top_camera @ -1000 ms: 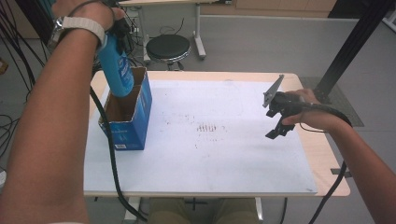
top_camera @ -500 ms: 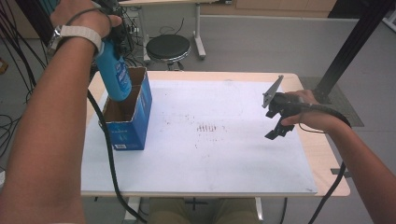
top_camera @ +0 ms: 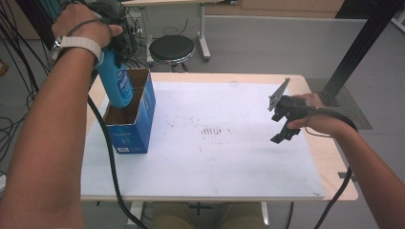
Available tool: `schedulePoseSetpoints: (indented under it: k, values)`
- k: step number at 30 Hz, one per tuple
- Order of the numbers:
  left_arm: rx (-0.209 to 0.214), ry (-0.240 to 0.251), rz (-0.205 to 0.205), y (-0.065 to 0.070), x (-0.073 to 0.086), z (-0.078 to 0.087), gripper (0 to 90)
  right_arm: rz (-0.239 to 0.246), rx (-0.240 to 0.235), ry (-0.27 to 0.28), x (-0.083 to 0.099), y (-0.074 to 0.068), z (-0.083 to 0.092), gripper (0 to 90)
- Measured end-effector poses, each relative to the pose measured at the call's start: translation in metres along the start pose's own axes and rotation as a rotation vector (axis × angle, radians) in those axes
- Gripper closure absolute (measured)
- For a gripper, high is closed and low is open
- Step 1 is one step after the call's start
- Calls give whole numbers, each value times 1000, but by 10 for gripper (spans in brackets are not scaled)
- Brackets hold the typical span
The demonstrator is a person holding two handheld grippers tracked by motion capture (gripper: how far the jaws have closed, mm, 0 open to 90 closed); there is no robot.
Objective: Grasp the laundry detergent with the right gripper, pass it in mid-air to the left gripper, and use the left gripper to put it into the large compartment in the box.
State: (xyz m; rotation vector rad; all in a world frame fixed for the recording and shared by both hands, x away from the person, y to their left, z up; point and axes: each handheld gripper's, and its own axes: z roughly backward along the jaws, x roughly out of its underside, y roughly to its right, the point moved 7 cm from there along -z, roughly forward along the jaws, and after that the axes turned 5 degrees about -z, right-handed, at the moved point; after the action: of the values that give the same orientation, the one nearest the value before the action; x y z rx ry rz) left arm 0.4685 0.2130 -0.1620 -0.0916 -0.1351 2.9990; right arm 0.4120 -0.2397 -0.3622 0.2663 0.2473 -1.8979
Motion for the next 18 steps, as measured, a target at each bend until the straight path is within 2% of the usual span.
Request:
schedulePoseSetpoints:
  k: [18]
  values:
    - [-17,10,-12,-4,0,-20,373,-3,-6,-4,0,0,-6,115]
